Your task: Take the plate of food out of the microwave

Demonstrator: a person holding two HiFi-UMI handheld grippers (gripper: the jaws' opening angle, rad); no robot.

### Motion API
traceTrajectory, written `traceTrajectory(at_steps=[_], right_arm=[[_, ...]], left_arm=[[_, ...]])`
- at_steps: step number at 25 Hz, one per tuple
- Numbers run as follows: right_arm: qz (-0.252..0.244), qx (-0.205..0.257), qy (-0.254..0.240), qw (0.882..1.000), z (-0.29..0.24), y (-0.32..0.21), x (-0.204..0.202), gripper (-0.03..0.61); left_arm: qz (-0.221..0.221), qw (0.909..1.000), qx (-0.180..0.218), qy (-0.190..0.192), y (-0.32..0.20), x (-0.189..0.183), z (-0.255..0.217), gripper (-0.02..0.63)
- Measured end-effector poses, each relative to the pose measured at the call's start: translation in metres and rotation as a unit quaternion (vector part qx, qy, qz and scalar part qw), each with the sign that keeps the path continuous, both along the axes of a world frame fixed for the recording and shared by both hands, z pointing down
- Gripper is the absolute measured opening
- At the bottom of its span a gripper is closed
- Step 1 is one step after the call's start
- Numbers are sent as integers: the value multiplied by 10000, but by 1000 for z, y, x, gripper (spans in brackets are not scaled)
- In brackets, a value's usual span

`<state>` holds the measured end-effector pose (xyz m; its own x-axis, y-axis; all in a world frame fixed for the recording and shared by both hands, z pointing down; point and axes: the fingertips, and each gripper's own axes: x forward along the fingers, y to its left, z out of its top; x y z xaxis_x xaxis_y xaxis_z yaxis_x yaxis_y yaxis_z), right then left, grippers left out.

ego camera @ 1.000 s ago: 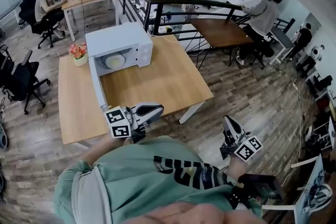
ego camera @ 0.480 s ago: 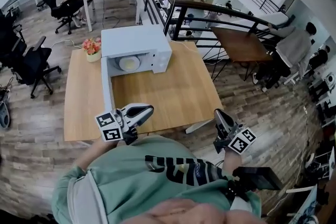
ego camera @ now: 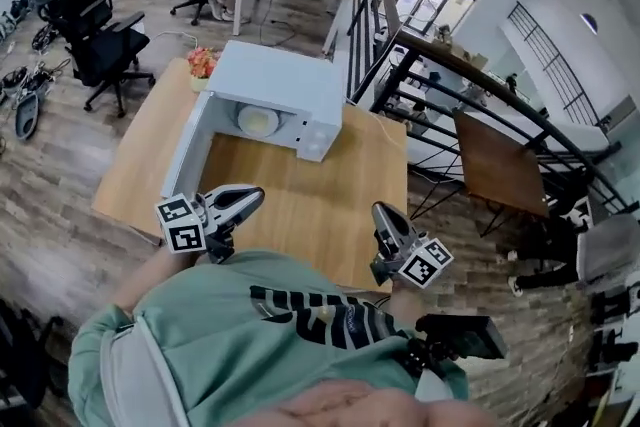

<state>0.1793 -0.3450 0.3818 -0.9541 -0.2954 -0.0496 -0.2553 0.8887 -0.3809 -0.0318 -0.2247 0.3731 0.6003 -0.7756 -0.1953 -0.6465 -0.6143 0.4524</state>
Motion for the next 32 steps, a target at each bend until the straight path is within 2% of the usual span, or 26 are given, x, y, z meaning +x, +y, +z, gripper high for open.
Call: traceTrajectory(at_steps=[4, 8, 14, 17, 21, 25, 27, 29, 32], right_arm=[[-705, -23, -15, 9975, 8, -47, 0, 6], [-1260, -419, -80, 9911, 37, -70, -13, 5], [-2044, -823, 142, 9753, 70, -65, -78, 6], [-2321, -1147, 328, 9653, 95, -54, -126, 6], [-2275, -2026, 555, 9508, 137, -46, -194, 6], [-2100, -2972, 460, 9303, 184, -58, -254, 8], [-1785, -3447, 549, 9200, 221, -74, -279, 49], [-1382, -4006, 583, 9039, 259, -90, -298, 61], [-1036, -4537, 390, 8843, 301, -109, -327, 95]], left_arm=[[-550, 9980, -217, -219, -31, 23, 13, 3], [-969, 9931, -466, -465, -43, 35, 21, 3], [-1413, 9849, -687, -726, -33, 9, 29, 3], [-1412, 9845, -716, -751, -24, -12, 41, 3], [-1177, 9881, -697, -697, -11, -36, 65, 3], [-883, 9904, -833, -666, -9, -45, 93, 3], [-747, 9897, -968, -745, -9, -47, 111, 3], [-633, 9890, -1094, -771, -4, -49, 127, 3], [-567, 9878, -1225, -779, 2, -54, 141, 3]])
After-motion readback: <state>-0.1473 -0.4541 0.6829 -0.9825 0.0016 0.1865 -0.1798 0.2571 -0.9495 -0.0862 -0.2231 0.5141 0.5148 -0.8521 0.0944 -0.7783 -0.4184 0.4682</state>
